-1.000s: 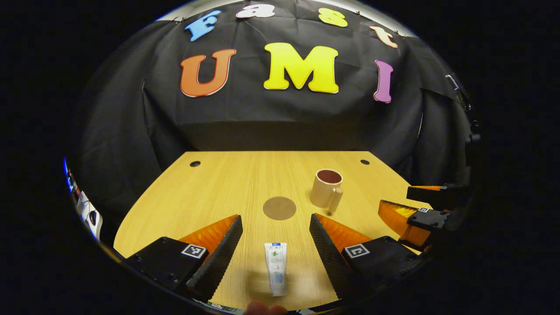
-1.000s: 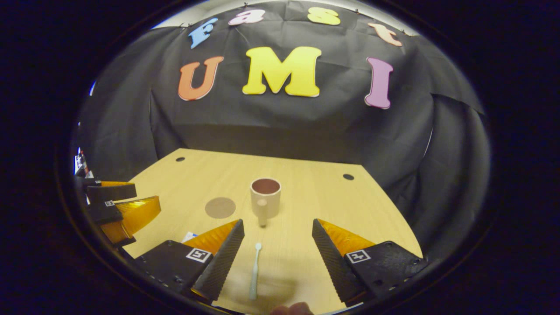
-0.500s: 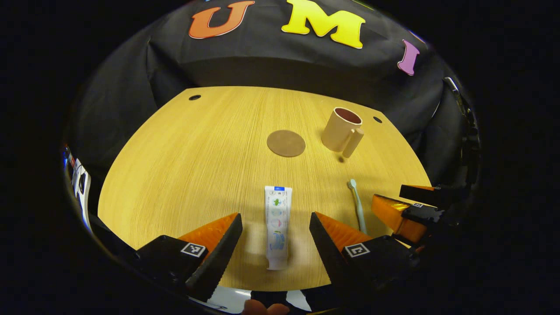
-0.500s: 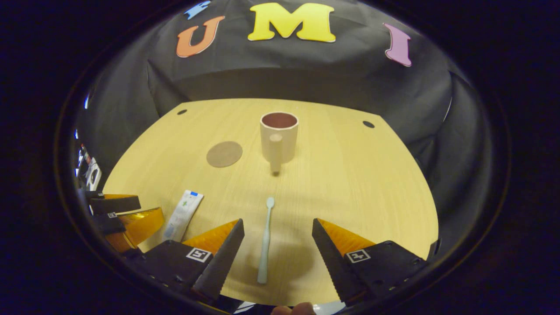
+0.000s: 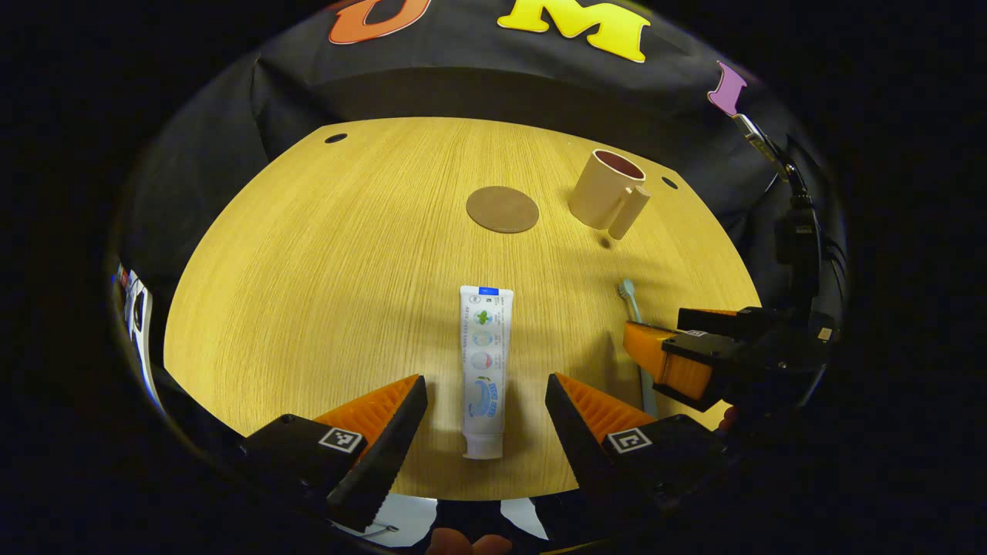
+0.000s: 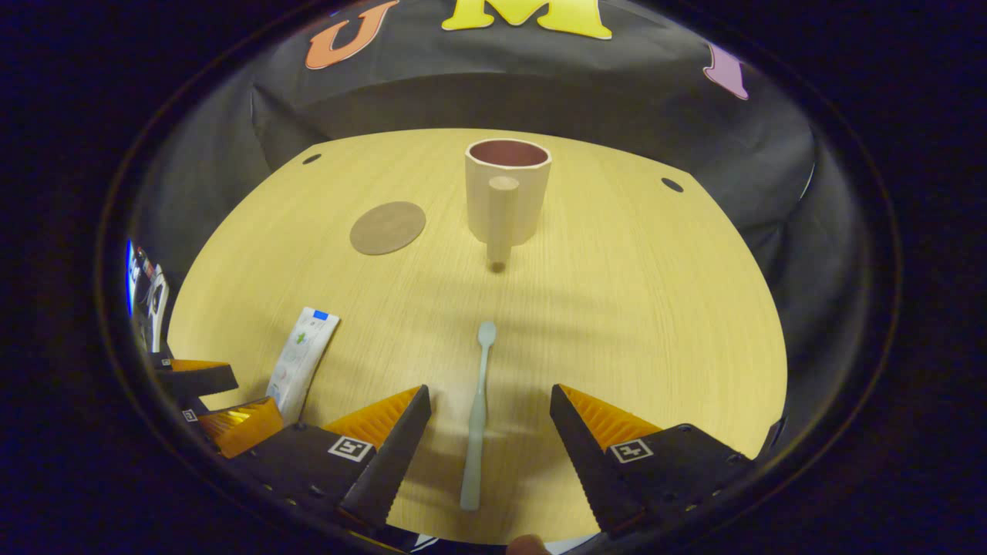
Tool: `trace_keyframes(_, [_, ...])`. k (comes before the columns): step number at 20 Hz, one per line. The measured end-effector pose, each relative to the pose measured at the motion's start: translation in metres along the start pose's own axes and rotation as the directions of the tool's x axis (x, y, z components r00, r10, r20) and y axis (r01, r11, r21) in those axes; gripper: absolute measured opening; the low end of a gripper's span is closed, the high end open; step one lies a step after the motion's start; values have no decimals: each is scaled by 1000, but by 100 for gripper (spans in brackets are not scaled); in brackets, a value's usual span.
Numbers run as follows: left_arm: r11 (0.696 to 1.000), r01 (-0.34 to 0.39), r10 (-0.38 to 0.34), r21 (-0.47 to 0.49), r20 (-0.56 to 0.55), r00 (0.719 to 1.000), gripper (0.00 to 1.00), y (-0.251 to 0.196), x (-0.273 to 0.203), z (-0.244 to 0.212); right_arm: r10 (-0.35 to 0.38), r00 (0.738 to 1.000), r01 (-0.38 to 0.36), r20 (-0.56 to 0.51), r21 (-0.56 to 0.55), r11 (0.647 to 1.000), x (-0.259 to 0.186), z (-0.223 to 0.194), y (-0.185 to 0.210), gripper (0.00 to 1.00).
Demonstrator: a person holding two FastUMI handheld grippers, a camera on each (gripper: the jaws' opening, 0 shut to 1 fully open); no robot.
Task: Put the toothbrush and toothpaste on the desktop into the cup, then pick up the cup and place it on the coaster on the desktop.
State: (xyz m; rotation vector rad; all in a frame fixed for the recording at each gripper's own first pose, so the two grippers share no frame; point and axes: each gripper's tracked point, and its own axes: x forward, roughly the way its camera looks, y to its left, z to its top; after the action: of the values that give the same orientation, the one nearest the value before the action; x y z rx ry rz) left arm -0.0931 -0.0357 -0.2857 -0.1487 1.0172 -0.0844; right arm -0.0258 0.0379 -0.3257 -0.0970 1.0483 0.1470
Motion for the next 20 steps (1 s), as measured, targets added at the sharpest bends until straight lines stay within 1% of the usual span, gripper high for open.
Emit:
trace_keyframes(1, [1000, 1, -1, -6, -3, 1000, 99, 0, 0, -1, -2, 1000, 2, -8, 11, 1000, 5, -2, 0, 89])
trace_keyframes(2, [1000, 2, -2, -7, -9, 1000, 99, -1, 1, -1, -5, 1000, 6, -23, 17, 1000, 10, -5, -1, 81])
trace_keyframes(3, [1000, 0, 0, -4, -7, 1000, 99, 0, 1, -1, -3, 999, 4, -33, 24, 1000, 11, -7, 0, 69])
trace_keyframes(5, [1000, 1, -1, 5, 3, 1000, 99, -1, 2, 2, 5, 999, -3, -42, 41, 999, 15, -7, 2, 53])
trace_keyframes(6, [1000, 3, -3, 8, 3, 1000, 99, -2, 3, 2, 4, 999, -2, -45, 43, 999, 17, -7, 3, 55])
trace_keyframes(7, [1000, 4, -4, 10, 1, 1000, 99, -3, 3, 0, 1, 999, 1, -44, 38, 999, 18, -6, 4, 43])
trace_keyframes(8, [1000, 8, -8, 9, -1, 1000, 99, -4, 3, -1, 5, 999, -4, -44, 37, 999, 18, -5, 5, 36])
trace_keyframes(9, [1000, 8, -8, 8, -3, 1000, 99, -5, 3, -3, 3, 999, -1, -47, 37, 999, 19, -5, 6, 26])
trace_keyframes(10, [1000, 10, -10, 6, -7, 1000, 99, -6, 3, -5, 10, 999, -8, -47, 35, 999, 21, -4, 7, 23])
trace_keyframes(11, [1000, 9, -9, 2, -13, 1000, 99, -4, 5, -7, 4, 999, -2, -46, 42, 999, 13, -1, 6, 22])
trace_keyframes(12, [1000, 8, -8, -5, -17, 1000, 99, -4, 6, -8, 0, 998, 2, -56, 35, 999, 23, -3, 6, 14])
trace_keyframes(13, [1000, 8, -8, -12, -20, 1000, 99, -3, 8, -9, 6, 999, -5, -46, 32, 999, 20, -1, 5, 6])
trace_keyframes(14, [1000, 6, -6, -16, -20, 1000, 99, -2, 10, -9, 4, 999, -2, -53, 28, 1000, 22, -3, 5, 6])
trace_keyframes(15, [1000, 4, -4, -17, -20, 1000, 99, -1, 14, -9, 9, 999, -8, -53, 35, 999, 19, -3, 4, 1])
trace_keyframes(20, [1000, -1, 1, 7, -20, 1000, 99, -6, 32, -5, 4, 1000, -4, 0, 50, 999, 5, 6, -6, 0])
